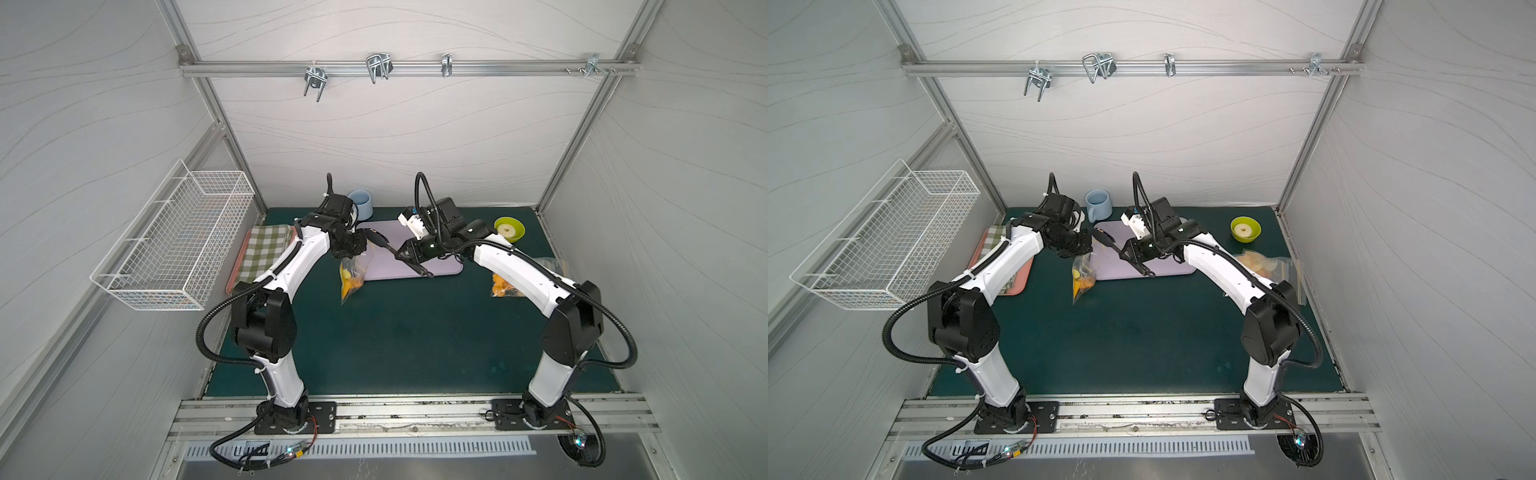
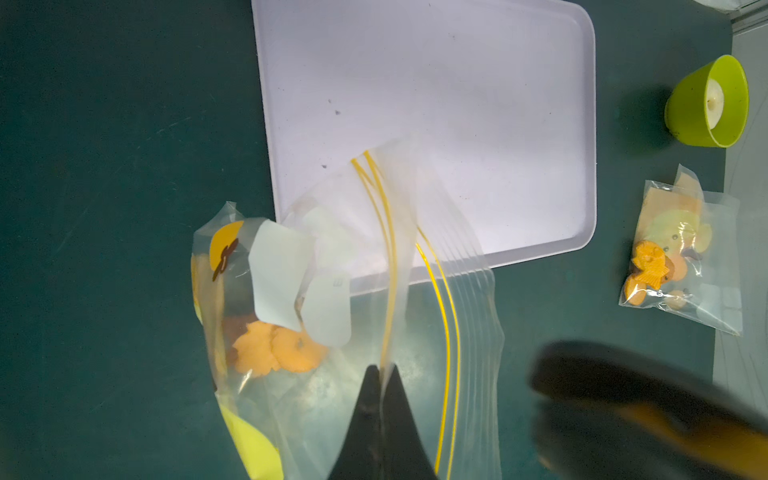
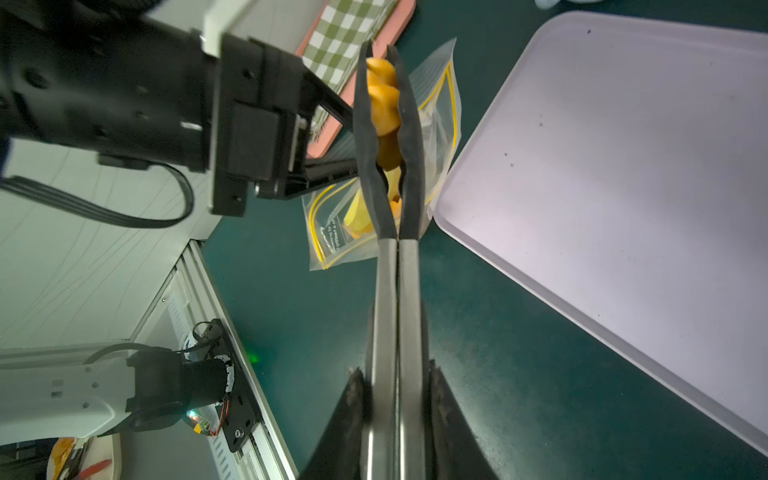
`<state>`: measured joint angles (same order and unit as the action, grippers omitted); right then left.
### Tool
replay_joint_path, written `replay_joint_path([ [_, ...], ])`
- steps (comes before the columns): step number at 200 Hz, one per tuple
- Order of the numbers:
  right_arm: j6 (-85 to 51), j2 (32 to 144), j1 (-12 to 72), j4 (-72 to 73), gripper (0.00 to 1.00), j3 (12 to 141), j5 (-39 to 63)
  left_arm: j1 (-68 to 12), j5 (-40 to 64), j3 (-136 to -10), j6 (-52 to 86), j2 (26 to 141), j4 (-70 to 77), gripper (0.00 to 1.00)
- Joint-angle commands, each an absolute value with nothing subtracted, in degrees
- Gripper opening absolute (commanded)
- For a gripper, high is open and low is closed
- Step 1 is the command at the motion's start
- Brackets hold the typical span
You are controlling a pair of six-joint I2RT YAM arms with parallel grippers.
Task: Put the cookies into a resealable bag to prevent moisture
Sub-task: Place the cookie in the ziploc bag.
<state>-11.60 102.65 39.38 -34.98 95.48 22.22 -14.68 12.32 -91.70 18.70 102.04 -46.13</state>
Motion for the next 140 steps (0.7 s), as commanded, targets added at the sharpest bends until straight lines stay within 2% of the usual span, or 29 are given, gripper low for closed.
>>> replay_joint_path([
  [1,-11.46,104.47,40.08,-37.47,0.15,97.34,21.23,-14.50,12.77,-93.52,18.48,101.50,-46.07,0.00],
  [53,-10.15,106.12,40.64,-40.88,0.19,97.93,19.53,-14.50,12.49,-93.52,18.41,101.34,-46.10,0.00],
  [99,-9.94,105.37,40.64,-40.79,0.37,97.67,19.90,-14.46,12.37,-93.52,18.37,101.34,-46.06,0.00],
  [140,-9.96,102.92,40.62,-39.37,0.39,96.73,20.04,-14.49,12.33,-93.56,18.41,101.37,-46.05,0.00],
])
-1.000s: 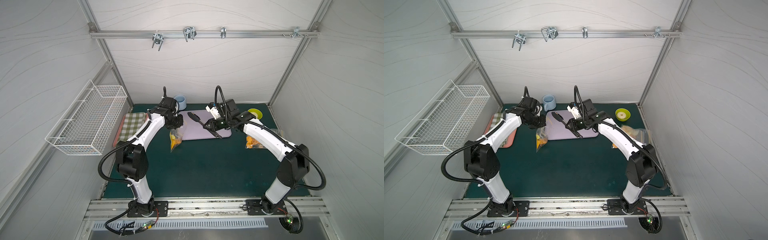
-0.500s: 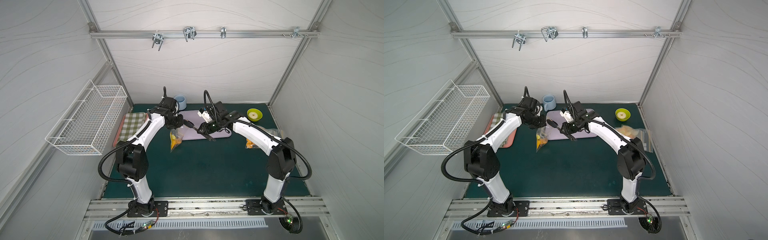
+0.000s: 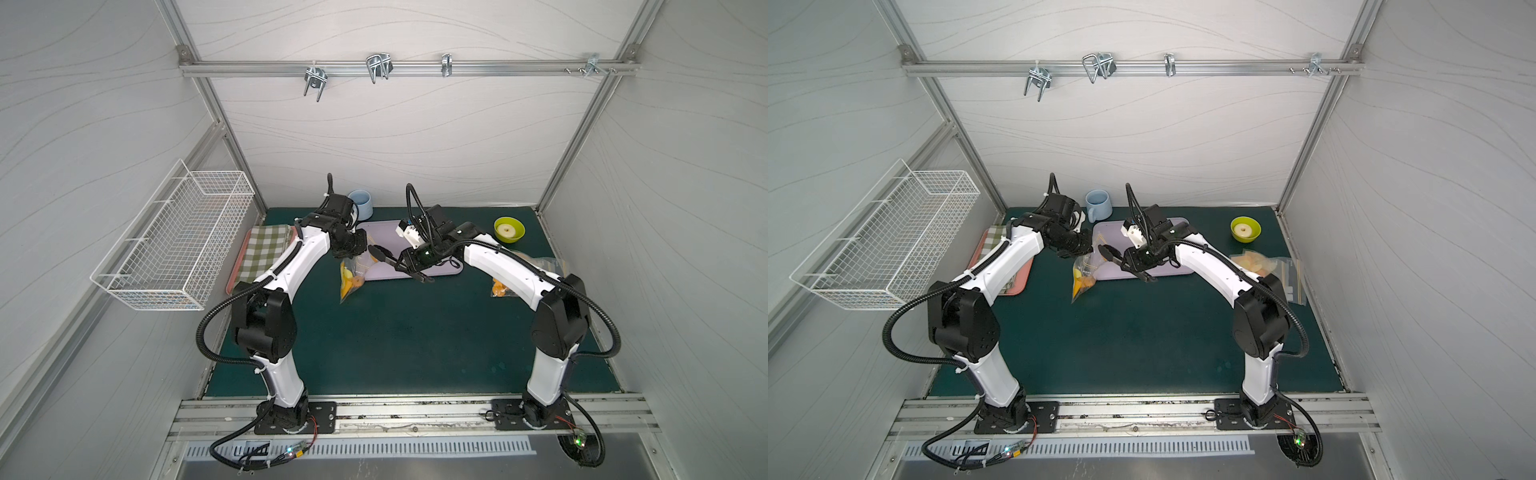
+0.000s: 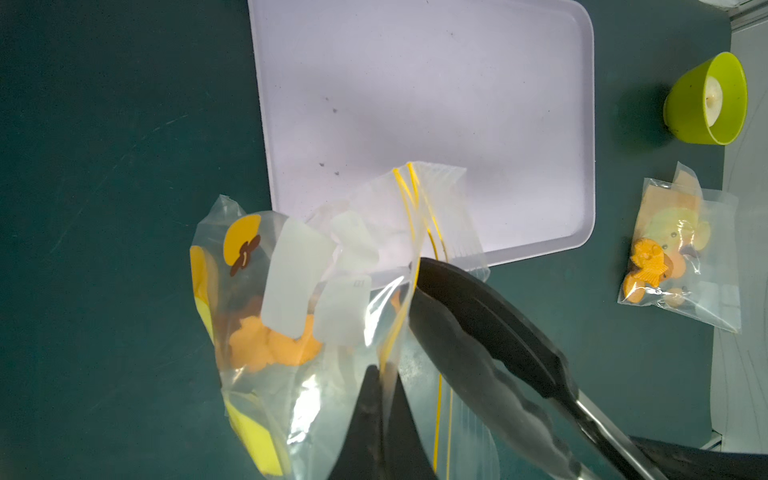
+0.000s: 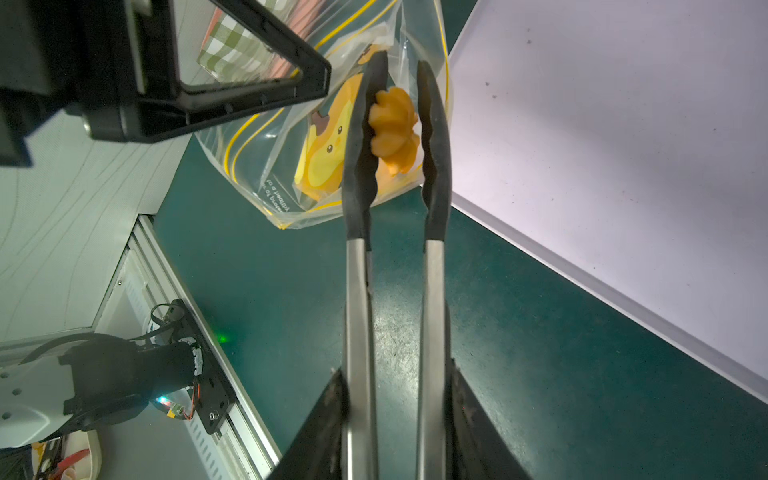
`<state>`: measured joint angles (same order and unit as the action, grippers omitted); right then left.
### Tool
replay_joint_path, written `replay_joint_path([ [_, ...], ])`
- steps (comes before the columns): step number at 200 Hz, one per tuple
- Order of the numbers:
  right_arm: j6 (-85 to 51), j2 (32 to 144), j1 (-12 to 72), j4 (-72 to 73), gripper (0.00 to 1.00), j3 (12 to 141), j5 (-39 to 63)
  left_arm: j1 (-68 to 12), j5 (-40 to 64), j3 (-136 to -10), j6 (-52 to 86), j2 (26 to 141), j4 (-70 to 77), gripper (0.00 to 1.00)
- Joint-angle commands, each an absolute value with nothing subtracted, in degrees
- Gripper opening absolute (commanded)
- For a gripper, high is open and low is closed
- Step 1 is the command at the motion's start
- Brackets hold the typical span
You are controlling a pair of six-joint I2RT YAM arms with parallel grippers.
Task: Put the cookies into a resealable bag to prevent moisture
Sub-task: Place the cookie in the ziploc bag, then place the clamp at the center of the board.
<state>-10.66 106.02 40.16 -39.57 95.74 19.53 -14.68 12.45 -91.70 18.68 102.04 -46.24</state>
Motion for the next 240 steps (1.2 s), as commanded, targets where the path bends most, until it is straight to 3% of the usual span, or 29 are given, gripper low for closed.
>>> replay_joint_path([
  [1,-9.94,102.88,40.61,-39.33,0.39,96.66,20.04,-14.50,12.36,-93.54,18.39,101.35,-46.05,0.00],
  [67,-10.79,92.43,39.91,-32.84,0.40,89.55,16.63,-14.50,12.08,-93.52,18.37,101.27,-46.15,0.00],
  [118,-15.78,74.14,40.25,-29.45,0.40,68.92,-8.17,-14.41,10.81,-93.67,18.80,100.11,-47.01,0.00],
  [153,-23.09,65.86,41.05,-35.23,0.40,54.99,-17.55,-14.24,11.14,-92.82,19.48,98.28,-46.27,0.00],
  [187,-29.92,65.96,41.14,-36.75,0.39,45.90,-17.98,-14.24,10.74,-91.48,19.51,96.43,-44.85,0.00],
  [240,-30.68,77.22,40.06,-31.77,0.38,43.58,-14.84,-14.24,9.05,-90.32,19.59,94.85,-43.95,0.00],
])
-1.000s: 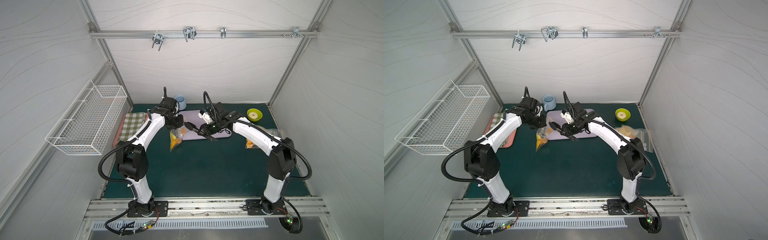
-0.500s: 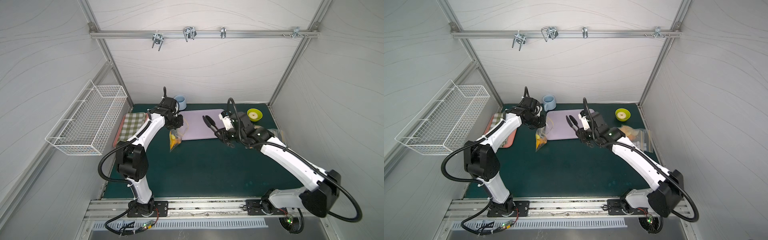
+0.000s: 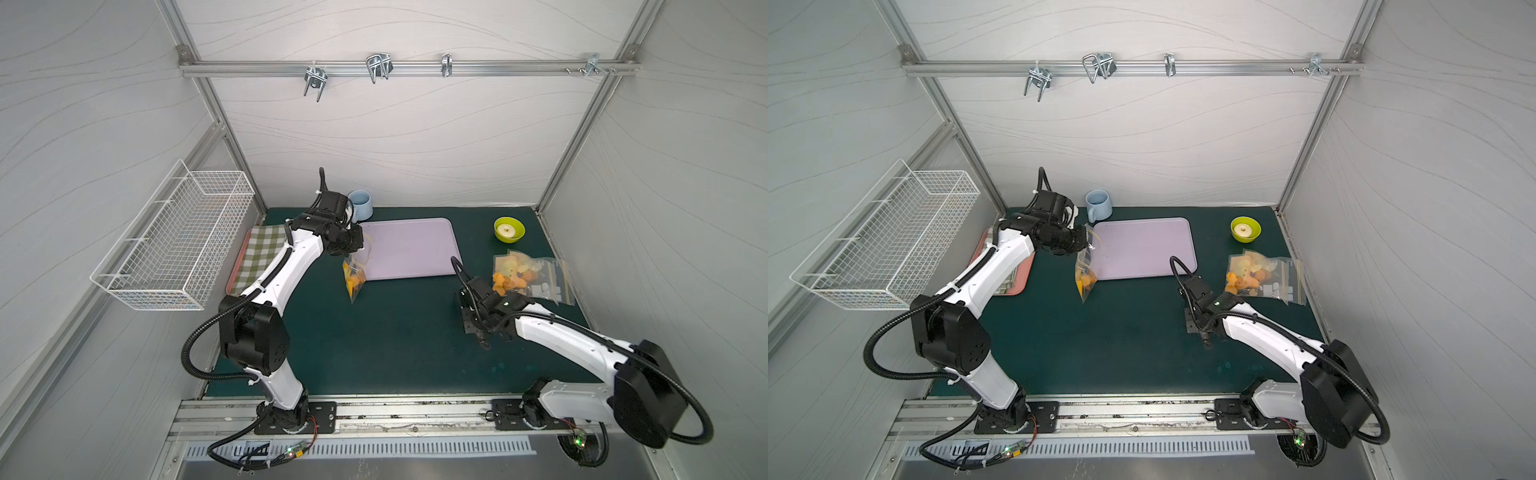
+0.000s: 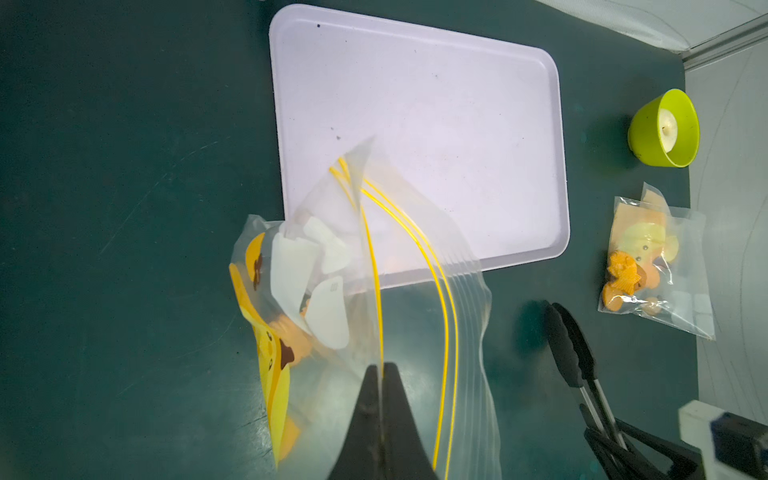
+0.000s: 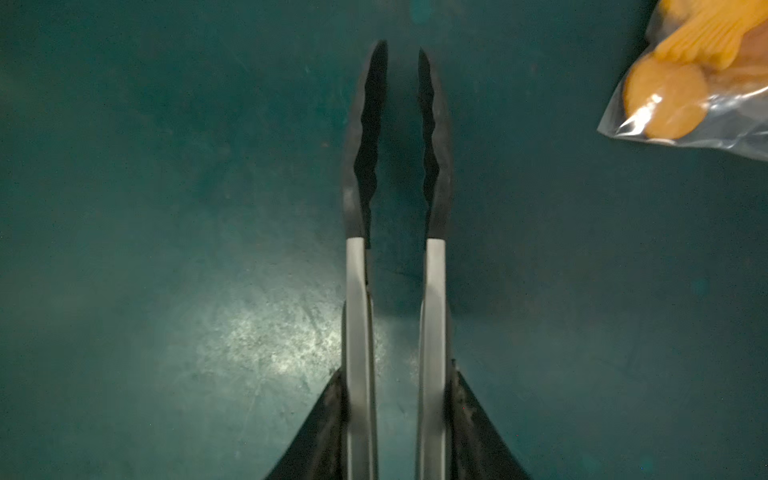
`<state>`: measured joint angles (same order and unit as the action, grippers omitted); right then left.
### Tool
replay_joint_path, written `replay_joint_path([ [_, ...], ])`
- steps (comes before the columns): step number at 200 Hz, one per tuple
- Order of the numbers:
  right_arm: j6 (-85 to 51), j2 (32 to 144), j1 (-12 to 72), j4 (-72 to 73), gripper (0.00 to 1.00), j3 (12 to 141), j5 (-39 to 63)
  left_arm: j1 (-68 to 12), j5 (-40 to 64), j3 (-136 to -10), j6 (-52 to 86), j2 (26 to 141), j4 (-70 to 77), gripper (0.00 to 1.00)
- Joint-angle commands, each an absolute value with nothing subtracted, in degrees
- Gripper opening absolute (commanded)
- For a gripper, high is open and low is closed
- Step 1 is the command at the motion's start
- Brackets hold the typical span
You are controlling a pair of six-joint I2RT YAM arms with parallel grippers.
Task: Put the cookies into a resealable bag to prevent moisture
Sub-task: Place the clamp at the center of the board, then place the ziploc bag at the center of the board.
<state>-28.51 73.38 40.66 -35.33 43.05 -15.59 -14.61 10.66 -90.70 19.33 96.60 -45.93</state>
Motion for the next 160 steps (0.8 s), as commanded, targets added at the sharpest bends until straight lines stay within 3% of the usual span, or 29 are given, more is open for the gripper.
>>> replay_joint_path([
  [1,-30.63,77.46,40.07,-31.79,0.38,43.63,-14.71,-14.24,9.01,-90.29,19.64,94.80,-43.99,0.00],
  [30,-30.58,82.97,39.47,-30.75,0.41,43.78,-12.34,-14.24,7.73,-89.06,20.98,93.52,-43.53,0.00],
  [75,-30.22,83.12,38.57,-30.79,0.73,43.59,-13.08,-14.24,6.07,-82.87,27.26,87.47,-40.94,0.00],
  [118,-22.54,70.65,42.25,-24.18,0.75,42.13,-17.84,-14.30,-0.07,-76.17,37.17,77.59,-40.66,0.00],
  [148,-12.77,62.98,45.07,-11.30,0.78,39.90,-7.50,-18.29,-5.77,-71.18,47.63,72.49,-41.12,0.00],
  [160,-9.85,61.11,45.43,-7.15,0.83,39.26,-4.16,-21.82,-8.91,-69.44,52.07,71.20,-40.62,0.00],
])
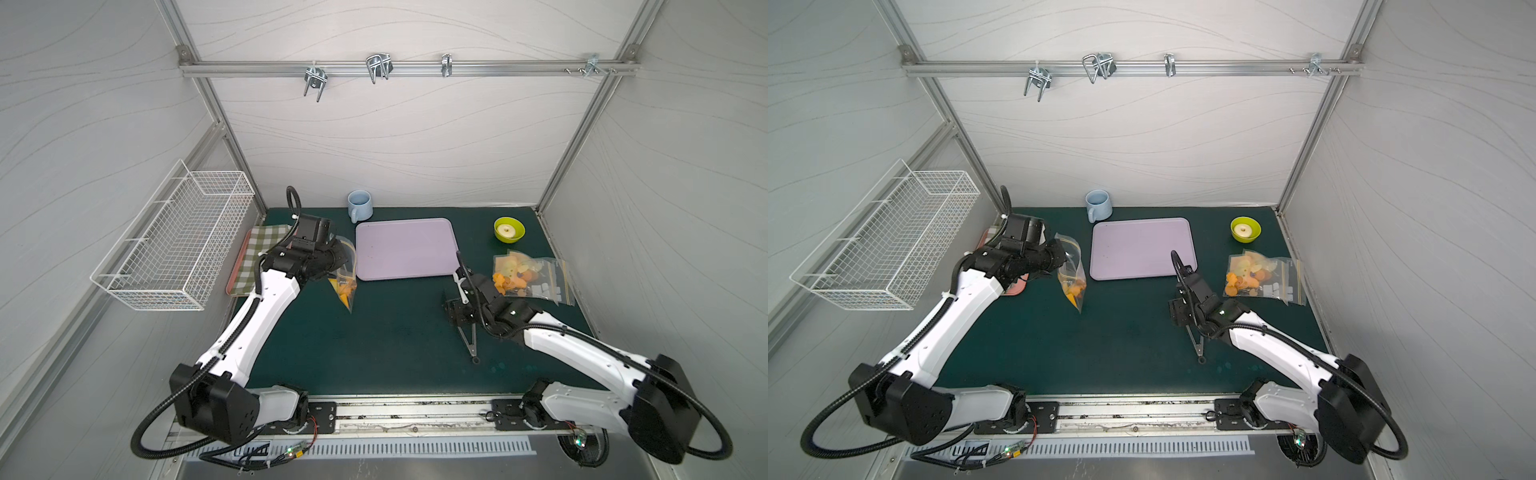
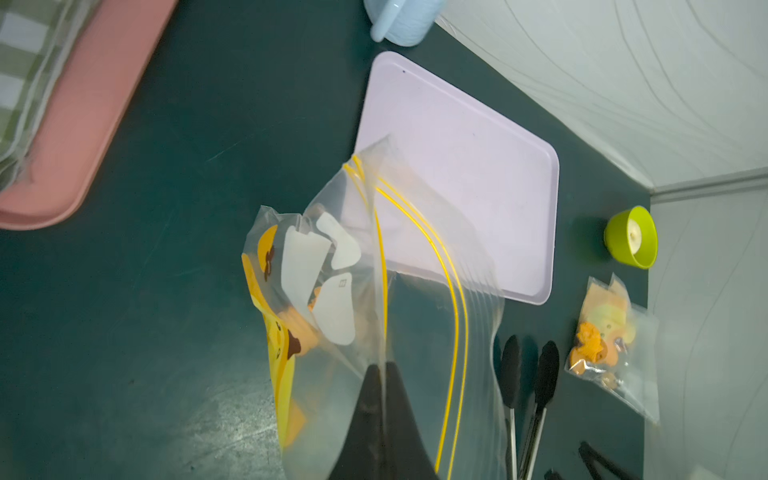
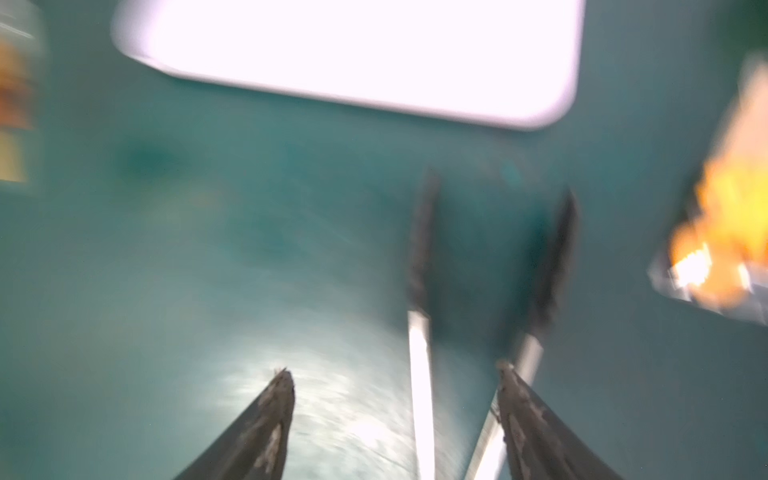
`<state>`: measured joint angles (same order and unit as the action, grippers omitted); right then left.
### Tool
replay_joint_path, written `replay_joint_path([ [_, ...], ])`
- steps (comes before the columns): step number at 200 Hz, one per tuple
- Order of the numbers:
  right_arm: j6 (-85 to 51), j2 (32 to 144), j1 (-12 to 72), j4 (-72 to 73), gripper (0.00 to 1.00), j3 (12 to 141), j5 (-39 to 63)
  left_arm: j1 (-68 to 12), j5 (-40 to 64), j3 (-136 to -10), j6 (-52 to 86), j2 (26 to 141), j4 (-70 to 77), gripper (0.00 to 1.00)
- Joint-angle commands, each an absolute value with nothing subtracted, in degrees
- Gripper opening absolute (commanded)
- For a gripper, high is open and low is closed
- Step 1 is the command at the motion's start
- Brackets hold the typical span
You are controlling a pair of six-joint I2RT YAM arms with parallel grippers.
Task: Put the cookies into a resealable bag to prevent moisture
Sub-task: Place the ziploc bag at the center of the board, then pick up the ziploc bag from the center of the board.
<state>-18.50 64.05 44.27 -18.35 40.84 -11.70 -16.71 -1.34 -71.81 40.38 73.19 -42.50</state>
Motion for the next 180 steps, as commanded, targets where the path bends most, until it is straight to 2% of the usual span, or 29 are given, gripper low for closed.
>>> replay_joint_path([
  [1,-9.67,61.01,45.48,-6.87,0.84,39.14,-4.01,-22.07,-9.11,-69.30,52.49,71.11,-40.57,0.00],
  [16,-7.24,59.67,45.52,-3.19,0.90,38.57,-1.10,-26.89,-12.55,-67.42,58.29,69.90,-39.41,0.00],
  [35,-5.44,58.76,45.46,-3.54,0.93,39.47,1.98,-31.52,-15.23,-64.30,64.09,68.46,-35.21,0.00],
  [82,-4.57,58.08,45.46,-0.23,0.88,36.54,10.53,-32.85,-14.77,-60.03,67.94,72.86,-29.32,0.00],
  [139,-2.66,70.16,48.81,13.96,0.83,38.49,16.47,-32.82,-13.35,-61.48,66.28,76.59,-28.19,0.00],
  [180,-0.11,81.25,52.16,19.39,0.76,45.30,14.07,-32.70,-12.21,-62.14,65.65,77.43,-28.19,0.00],
])
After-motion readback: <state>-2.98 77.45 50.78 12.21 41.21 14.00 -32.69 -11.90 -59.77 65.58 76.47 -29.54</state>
